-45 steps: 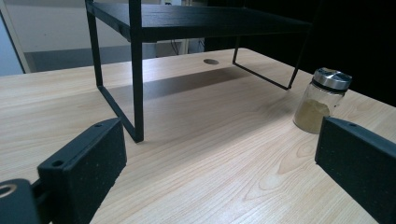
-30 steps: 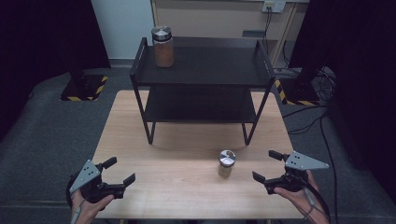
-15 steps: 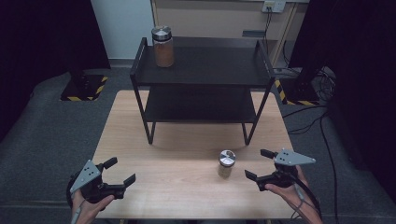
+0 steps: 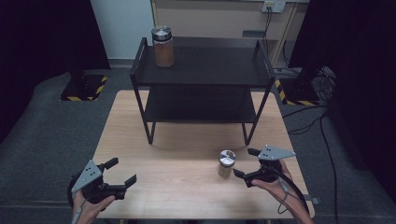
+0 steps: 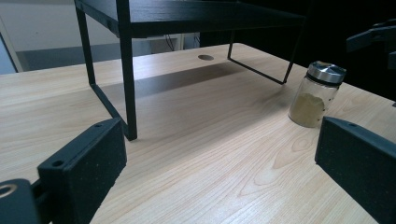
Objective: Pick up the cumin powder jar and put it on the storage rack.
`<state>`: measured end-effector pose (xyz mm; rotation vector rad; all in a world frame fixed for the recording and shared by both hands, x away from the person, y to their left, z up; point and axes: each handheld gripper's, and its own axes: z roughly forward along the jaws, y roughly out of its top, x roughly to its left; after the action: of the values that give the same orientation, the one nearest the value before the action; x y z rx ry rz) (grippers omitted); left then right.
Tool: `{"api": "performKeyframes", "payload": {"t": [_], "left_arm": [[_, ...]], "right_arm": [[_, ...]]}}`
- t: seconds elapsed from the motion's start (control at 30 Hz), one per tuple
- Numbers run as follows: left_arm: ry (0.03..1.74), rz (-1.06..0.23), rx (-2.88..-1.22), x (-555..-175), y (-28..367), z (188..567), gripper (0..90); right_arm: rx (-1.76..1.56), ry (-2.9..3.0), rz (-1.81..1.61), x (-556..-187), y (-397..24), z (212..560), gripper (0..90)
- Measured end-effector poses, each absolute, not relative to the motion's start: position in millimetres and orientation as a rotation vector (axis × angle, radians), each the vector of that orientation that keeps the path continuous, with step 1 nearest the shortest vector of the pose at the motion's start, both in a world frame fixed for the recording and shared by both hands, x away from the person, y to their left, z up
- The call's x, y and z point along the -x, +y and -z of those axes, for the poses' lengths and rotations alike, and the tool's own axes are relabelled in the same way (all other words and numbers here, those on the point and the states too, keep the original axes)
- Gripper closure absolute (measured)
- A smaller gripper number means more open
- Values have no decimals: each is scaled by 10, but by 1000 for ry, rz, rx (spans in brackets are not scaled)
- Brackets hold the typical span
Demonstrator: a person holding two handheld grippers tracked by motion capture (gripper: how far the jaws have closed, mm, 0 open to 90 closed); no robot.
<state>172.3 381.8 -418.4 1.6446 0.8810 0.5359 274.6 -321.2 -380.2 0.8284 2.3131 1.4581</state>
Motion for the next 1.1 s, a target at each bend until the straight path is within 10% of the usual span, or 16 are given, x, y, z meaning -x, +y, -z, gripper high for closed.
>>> {"api": "performKeyframes", "payload": {"t": [1.1], "left_arm": [[887,-529,-1655,-1734,3820,4176,11]], "right_arm": [[-788,2379,-1299,-3046,-2675,3954,351]]}}
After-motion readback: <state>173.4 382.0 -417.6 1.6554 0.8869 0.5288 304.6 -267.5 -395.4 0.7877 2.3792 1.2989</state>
